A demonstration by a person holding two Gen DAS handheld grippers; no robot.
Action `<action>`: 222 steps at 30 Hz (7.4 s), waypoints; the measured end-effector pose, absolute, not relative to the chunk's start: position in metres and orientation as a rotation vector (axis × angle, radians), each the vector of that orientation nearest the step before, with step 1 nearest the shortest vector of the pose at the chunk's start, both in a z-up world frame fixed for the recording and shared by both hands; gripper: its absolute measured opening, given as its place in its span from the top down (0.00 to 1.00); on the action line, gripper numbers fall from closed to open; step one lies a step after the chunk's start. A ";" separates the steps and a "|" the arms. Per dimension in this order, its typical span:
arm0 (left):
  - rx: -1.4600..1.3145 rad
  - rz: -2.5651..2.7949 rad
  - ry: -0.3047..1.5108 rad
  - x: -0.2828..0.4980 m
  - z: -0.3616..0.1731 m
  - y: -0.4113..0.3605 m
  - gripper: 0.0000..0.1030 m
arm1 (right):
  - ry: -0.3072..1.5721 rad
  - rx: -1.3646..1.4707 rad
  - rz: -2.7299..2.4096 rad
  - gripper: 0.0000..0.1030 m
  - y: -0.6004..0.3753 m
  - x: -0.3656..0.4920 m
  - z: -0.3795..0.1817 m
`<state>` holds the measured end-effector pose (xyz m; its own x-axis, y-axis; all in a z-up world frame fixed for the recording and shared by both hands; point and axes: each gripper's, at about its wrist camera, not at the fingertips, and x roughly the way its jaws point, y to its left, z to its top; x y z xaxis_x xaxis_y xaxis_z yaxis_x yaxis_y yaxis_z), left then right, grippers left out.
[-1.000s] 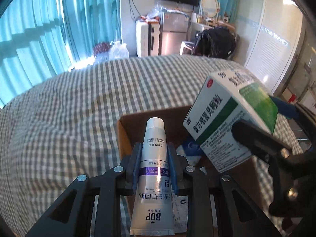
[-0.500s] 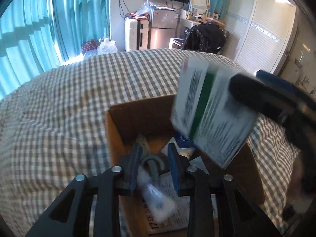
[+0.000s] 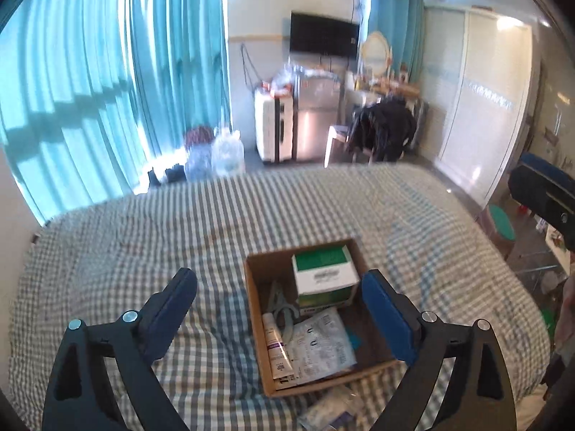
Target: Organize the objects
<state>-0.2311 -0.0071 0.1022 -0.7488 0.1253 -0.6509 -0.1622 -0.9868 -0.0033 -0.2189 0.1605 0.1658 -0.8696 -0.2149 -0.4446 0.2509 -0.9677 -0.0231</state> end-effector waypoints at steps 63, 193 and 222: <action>-1.449 2.468 0.228 -0.128 -0.154 0.069 0.25 | 0.091 1.166 -2.752 0.00 0.192 -0.161 -0.074; -0.708 3.129 -0.054 -0.063 0.022 0.000 0.00 | -0.008 0.670 -2.927 0.00 0.184 -0.094 0.026; -0.749 3.107 0.015 -0.065 0.018 0.009 0.00 | -0.007 0.690 -2.928 0.00 0.184 -0.096 0.025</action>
